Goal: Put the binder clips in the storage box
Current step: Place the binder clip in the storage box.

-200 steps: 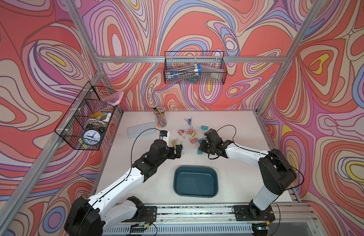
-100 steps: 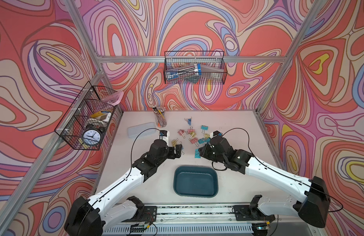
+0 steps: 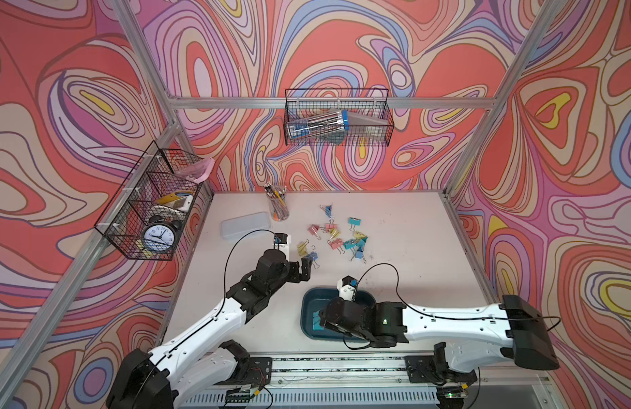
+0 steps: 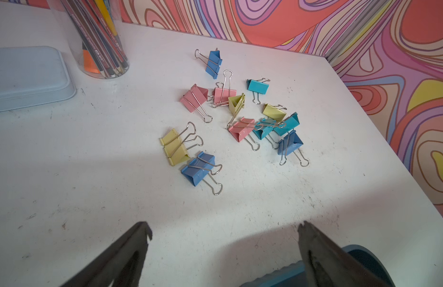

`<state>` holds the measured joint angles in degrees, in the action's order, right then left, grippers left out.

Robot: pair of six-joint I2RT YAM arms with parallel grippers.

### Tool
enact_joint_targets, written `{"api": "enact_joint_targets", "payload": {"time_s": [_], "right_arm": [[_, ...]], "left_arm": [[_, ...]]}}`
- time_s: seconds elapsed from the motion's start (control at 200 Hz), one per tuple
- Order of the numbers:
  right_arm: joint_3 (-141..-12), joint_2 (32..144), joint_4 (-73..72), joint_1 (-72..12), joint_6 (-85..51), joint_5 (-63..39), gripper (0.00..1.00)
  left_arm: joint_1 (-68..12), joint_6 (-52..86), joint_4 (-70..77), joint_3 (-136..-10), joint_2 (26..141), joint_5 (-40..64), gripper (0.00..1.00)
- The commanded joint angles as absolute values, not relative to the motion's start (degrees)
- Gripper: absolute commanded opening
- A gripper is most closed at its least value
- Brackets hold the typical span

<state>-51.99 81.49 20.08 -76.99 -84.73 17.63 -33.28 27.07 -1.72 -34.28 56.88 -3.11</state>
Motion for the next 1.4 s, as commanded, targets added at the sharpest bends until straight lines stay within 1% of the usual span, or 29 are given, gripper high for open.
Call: {"api": "enact_joint_targets", "payload": {"time_s": [0.0,0.12,0.28,0.446,0.671,1.082,1.207,1.392], "right_arm": [[-51.32,83.57,14.99,-77.12,-87.59,21.7,0.0],[-48.4,85.07,11.34,-77.09,-89.06,22.41,0.0],[-46.7,84.92,9.69,-75.95,-87.28,27.76,0.0],[-46.18,88.07,5.12,-73.29,-85.91,22.46,0.0],[-46.37,91.09,0.91,-71.46,-85.17,19.24,0.0],[-46.05,94.86,-3.18,-69.46,-84.2,17.46,0.0],[-46.03,93.72,-3.06,-69.26,-82.58,17.89,0.13],[-50.15,86.27,8.4,-69.18,-77.12,21.26,0.34]], "left_arm": [[-32.87,27.47,-1.48,-33.29,55.14,-1.96,0.99],[-32.79,26.55,-1.26,-32.78,54.47,-1.33,0.99],[-32.78,24.7,0.22,-32.17,54.75,-1.06,0.99],[-32.79,24.71,0.78,-30.82,54.35,-1.31,0.99],[-32.78,24.99,1.04,-30.74,54.82,-0.8,0.99],[-32.81,25.84,1.29,-30.41,55.8,-1.49,0.99],[-32.71,25.66,1.49,-30.76,56.51,-1.65,0.99],[-32.77,25.75,1.01,-31.67,56.54,-1.23,0.99]]}}
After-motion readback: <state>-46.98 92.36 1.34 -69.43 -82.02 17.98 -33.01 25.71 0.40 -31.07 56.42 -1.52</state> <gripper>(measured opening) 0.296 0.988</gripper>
